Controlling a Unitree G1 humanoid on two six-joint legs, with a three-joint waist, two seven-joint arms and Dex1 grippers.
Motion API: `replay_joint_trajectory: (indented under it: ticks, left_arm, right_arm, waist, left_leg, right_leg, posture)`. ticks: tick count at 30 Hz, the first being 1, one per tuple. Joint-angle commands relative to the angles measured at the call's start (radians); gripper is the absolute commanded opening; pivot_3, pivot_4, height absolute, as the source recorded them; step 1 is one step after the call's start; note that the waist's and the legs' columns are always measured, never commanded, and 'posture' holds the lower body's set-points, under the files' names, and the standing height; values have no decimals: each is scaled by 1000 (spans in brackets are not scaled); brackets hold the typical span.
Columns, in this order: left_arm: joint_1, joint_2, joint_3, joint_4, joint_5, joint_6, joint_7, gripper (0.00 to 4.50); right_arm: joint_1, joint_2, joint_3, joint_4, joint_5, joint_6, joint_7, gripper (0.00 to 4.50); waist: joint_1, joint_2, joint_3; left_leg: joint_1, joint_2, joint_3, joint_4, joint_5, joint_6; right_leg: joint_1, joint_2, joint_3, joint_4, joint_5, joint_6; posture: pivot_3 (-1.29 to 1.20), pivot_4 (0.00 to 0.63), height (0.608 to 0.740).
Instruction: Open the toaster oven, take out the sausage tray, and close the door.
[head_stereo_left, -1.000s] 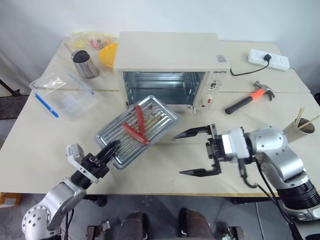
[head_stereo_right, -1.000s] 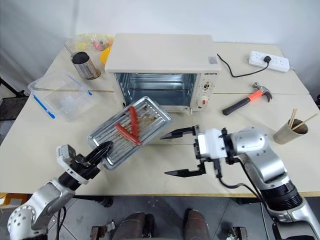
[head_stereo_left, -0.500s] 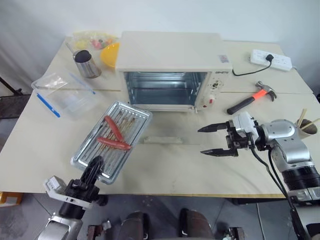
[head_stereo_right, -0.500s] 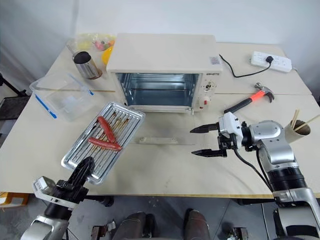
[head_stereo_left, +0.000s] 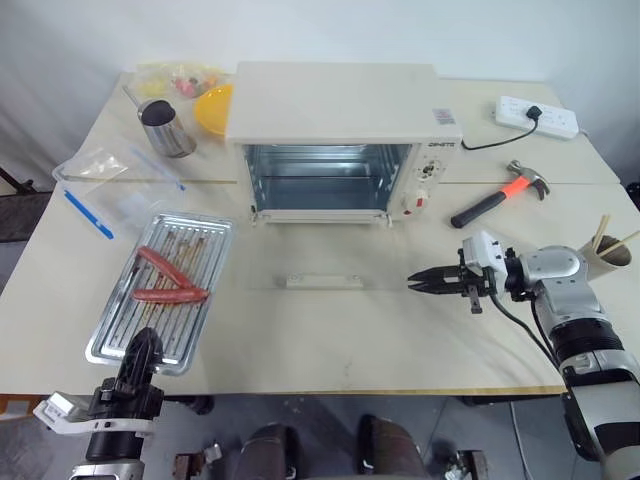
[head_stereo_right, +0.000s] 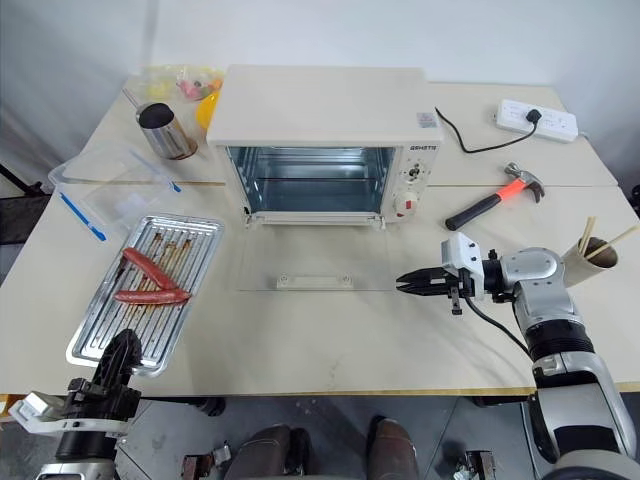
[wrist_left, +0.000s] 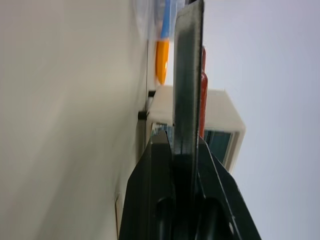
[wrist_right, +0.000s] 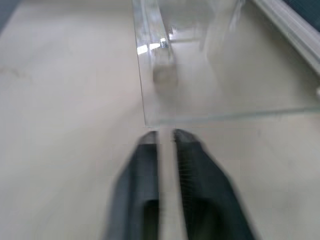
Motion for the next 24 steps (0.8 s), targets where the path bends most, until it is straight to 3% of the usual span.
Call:
replay_joint_trajectory:
  ticks: [1, 14, 24]
  left_arm:
    - [39, -5, 13, -61, -13, -26, 9, 0]
    - [15, 15, 42, -31, -13, -67, 40, 0]
    - [6, 30, 37, -5, -13, -29, 36, 0]
  right_arm:
    - [-31, 8, -2, 58, -27, -78, 60, 66]
    - [-101, 139, -8, 175, -67, -158, 56, 66]
    - [-219, 166, -89, 80, -3, 10, 26, 66]
  waist:
    - [-2, 0, 0]
    - [-1, 0, 0]
    - [-3, 1, 0]
  left_leg:
    - [0, 0, 0, 0, 0, 0]
    - [1, 2, 0, 0, 0, -2]
    - [1, 3, 0, 0, 0, -2]
  right_leg:
    - [0, 0, 0, 0, 0, 0]
    - [0, 1, 0, 1, 0, 0]
    - [0, 2, 0, 2, 0, 0]
  posture:
    - [0, 150, 740]
    - [0, 150, 740]
    - [0, 150, 740]
